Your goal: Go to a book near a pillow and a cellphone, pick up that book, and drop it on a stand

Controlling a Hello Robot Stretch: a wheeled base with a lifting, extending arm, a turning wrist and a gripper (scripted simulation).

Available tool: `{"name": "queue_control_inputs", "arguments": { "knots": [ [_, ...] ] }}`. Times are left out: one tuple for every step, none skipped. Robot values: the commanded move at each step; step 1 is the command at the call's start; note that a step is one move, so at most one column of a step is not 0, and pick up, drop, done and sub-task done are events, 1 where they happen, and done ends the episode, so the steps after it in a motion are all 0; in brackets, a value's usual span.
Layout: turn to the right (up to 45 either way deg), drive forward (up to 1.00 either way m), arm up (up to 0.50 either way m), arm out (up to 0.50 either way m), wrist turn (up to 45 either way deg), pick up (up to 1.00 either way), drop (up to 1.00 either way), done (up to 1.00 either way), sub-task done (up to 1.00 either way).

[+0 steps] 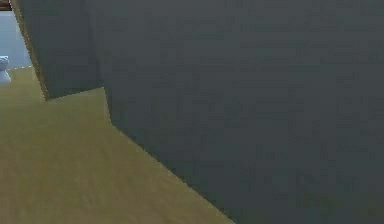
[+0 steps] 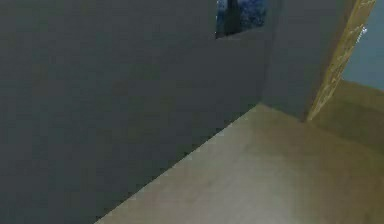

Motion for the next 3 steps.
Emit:
{"name": "queue_control_inputs", "arguments": {
  "knots": [
    [45.0,0.00,0.00,0.00,0.0,0.00,0.00,0.00,0.00],
    [0.0,0.25,0.00,0.00,0.0,0.00,0.00,0.00,0.00],
    [-45.0,0.00,0.00,0.00,0.0,0.00,0.00,0.00,0.00]
  ]
}}
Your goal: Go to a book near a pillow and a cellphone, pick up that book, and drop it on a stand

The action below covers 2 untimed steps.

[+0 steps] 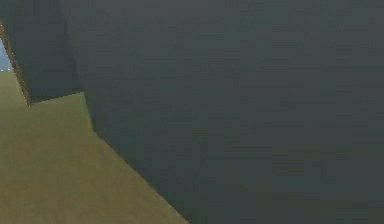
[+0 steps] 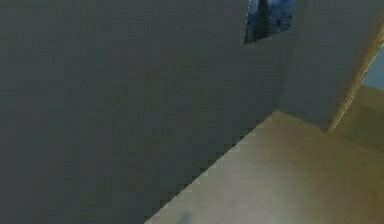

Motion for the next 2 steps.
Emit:
{"name": "queue_control_inputs", "arguments": {
  "knots": [
    [-39.0,0.00,0.00,0.00,0.0,0.00,0.00,0.00,0.00],
    [0.0,0.70,0.00,0.00,0.0,0.00,0.00,0.00,0.00]
  ]
}}
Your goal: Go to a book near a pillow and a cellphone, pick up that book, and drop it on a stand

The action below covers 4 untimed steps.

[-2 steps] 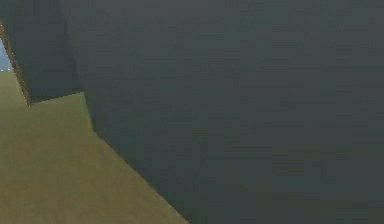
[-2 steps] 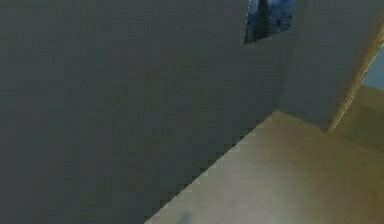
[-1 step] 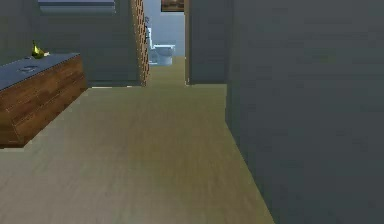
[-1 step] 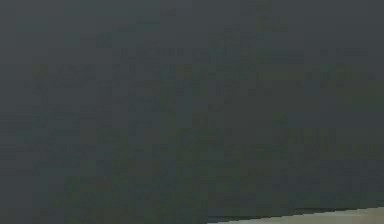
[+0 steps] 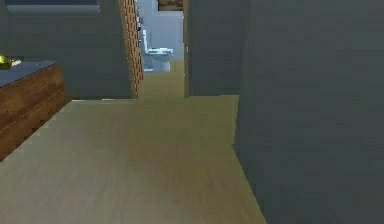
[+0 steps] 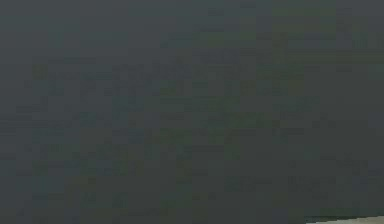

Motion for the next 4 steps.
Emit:
{"name": "queue_control_inputs", "arguments": {
  "knots": [
    [-45.0,0.00,0.00,0.00,0.0,0.00,0.00,0.00,0.00],
    [-9.0,0.00,0.00,0.00,0.0,0.00,0.00,0.00,0.00],
    [0.0,0.45,0.00,0.00,0.0,0.00,0.00,0.00,0.00],
    [-45.0,0.00,0.00,0.00,0.0,0.00,0.00,0.00,0.00]
  ]
}}
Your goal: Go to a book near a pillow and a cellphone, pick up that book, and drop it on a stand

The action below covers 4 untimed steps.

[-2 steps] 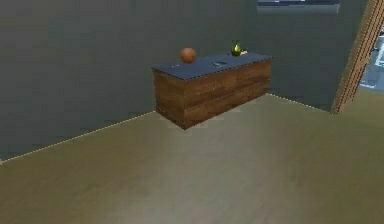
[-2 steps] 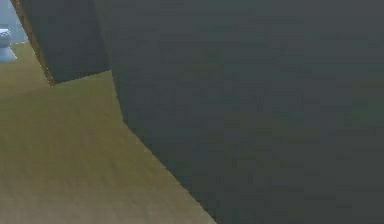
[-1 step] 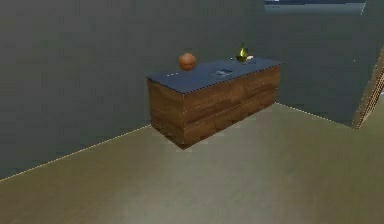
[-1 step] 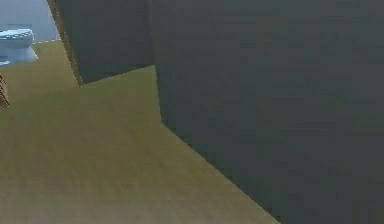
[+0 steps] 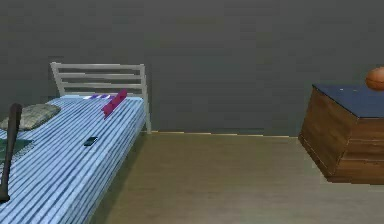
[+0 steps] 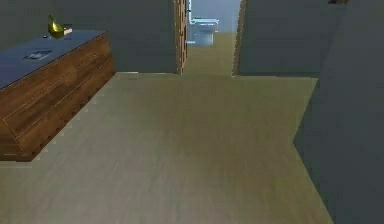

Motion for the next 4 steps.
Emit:
{"name": "queue_control_inputs", "arguments": {
  "knots": [
    [0.0,0.60,0.00,0.00,0.0,0.00,0.00,0.00,0.00],
    [-45.0,0.00,0.00,0.00,0.0,0.00,0.00,0.00,0.00],
    [-45.0,0.00,0.00,0.00,0.0,0.00,0.00,0.00,0.00],
    [-45.0,0.00,0.00,0.00,0.0,0.00,0.00,0.00,0.00]
  ]
}}
